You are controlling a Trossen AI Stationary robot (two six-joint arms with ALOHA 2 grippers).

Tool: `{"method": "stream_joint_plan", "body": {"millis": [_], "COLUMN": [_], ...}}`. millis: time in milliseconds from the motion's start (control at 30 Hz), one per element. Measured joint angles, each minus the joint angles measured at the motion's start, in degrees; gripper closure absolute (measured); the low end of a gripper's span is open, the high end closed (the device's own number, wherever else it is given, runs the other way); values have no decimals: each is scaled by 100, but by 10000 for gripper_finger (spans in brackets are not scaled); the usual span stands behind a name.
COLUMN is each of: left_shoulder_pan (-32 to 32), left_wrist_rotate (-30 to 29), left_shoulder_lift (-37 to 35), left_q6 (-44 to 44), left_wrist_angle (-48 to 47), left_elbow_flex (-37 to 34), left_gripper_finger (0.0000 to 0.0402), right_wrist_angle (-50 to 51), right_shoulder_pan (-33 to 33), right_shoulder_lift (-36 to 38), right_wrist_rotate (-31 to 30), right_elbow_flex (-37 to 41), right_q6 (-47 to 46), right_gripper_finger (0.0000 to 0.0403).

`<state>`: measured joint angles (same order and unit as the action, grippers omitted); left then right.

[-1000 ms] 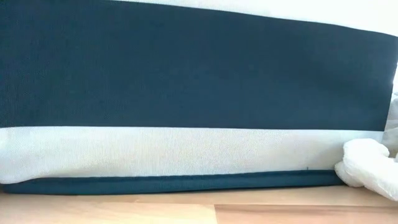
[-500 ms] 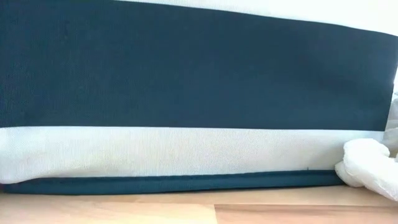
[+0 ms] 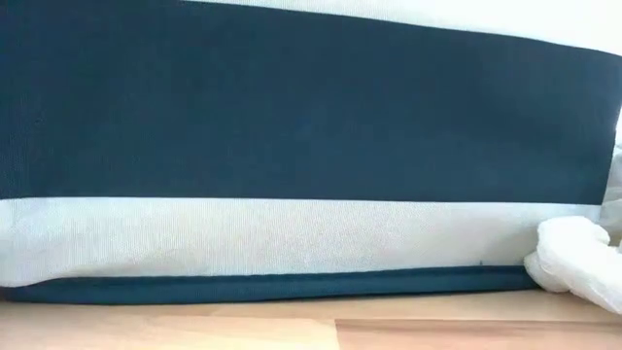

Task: Sort clothes
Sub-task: Put the blue polo shirt into the white laundry bin

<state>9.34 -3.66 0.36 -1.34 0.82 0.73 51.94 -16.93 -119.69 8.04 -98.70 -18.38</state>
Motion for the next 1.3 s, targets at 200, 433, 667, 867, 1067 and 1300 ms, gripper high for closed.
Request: {"method": "stream_joint_plan", "body": {"millis": [200,433,667,867,1067,1300], "left_shoulder_pan": [0,0,0,0,0,0], "left_wrist_rotate": [0,0,0,2,0,2], "left_shoulder_lift": [0,0,0,0,0,0], "left_q6": [1,1,-1,1,0,1], "left_wrist_angle": [2,2,2,1,2,0], "left_elbow_flex": [-1,0,0,-2,-2,-2], "left_gripper_finger": [401,401,401,401,401,401], "right_wrist_angle": [43,287,1064,1638,2082,2048], "right_shoulder_pan": [11,12,2,-23,-109,-111], "right_shoulder_lift": [-322,-214,-195,-182,154,1313], "right_wrist_rotate": [-56,-84,-359,-886,-1269,-1553], "right_elbow_flex": [-16,-534,-2092,-3237,-3328,-2118], "right_q6": [-47,304,794,1101,1387,1537], "right_gripper_finger": [256,160,143,142,142,142]}}
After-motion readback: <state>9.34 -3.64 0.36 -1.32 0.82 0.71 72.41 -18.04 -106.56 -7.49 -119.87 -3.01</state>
